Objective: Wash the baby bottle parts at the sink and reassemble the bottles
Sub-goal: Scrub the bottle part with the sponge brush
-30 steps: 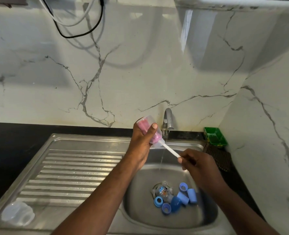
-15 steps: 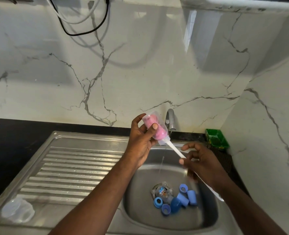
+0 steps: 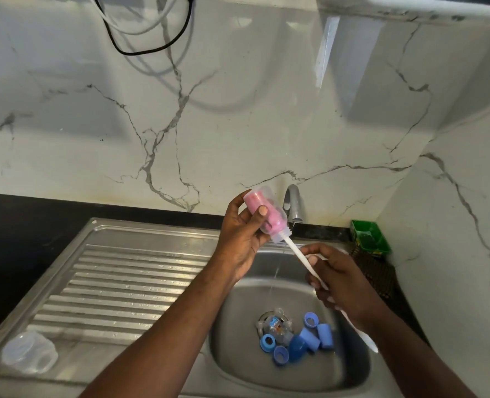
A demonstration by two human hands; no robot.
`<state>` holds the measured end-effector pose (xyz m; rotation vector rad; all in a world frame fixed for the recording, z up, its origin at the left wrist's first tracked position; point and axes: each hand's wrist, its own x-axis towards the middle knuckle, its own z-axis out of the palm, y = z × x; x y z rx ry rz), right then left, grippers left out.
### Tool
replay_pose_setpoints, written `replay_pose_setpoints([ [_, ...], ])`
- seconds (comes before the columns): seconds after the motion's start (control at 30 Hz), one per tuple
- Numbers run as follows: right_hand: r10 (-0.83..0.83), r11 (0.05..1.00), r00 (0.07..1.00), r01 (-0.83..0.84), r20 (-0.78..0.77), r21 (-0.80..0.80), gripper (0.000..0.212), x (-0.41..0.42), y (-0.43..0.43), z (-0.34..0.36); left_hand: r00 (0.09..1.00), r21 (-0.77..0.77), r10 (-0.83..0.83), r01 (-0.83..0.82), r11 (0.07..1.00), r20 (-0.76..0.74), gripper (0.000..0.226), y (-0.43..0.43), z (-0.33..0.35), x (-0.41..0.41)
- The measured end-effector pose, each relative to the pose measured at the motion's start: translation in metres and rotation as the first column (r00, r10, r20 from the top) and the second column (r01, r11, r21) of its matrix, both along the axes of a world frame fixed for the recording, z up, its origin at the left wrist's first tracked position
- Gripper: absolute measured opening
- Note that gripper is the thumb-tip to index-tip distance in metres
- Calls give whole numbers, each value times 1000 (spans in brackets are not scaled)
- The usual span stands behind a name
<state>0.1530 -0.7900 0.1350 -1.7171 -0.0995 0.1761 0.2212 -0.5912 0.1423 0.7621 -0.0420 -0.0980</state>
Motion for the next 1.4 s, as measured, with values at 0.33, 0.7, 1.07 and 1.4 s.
replay_pose_setpoints([
  [0.33,-15,952,985,67,174,-298,9,2,7,-7,988,-186,-154,154,970,13,45,3,-15,-2],
  [0.7,109,989,991,-100,-81,106,29,-17,23,-5,988,-221,-108,82,972,-107,58,-11,-7,-8],
  [1.07,154,973,976,-123,-152,197,29,-19,12,-1,959,-232,-205,158,960,-194,48,-9,-1,-14],
  [1.4,5,1000,1000,-5,26,21,11,-15,22,-1,981,-184,-177,159,970,-84,45,-14,4,-10],
])
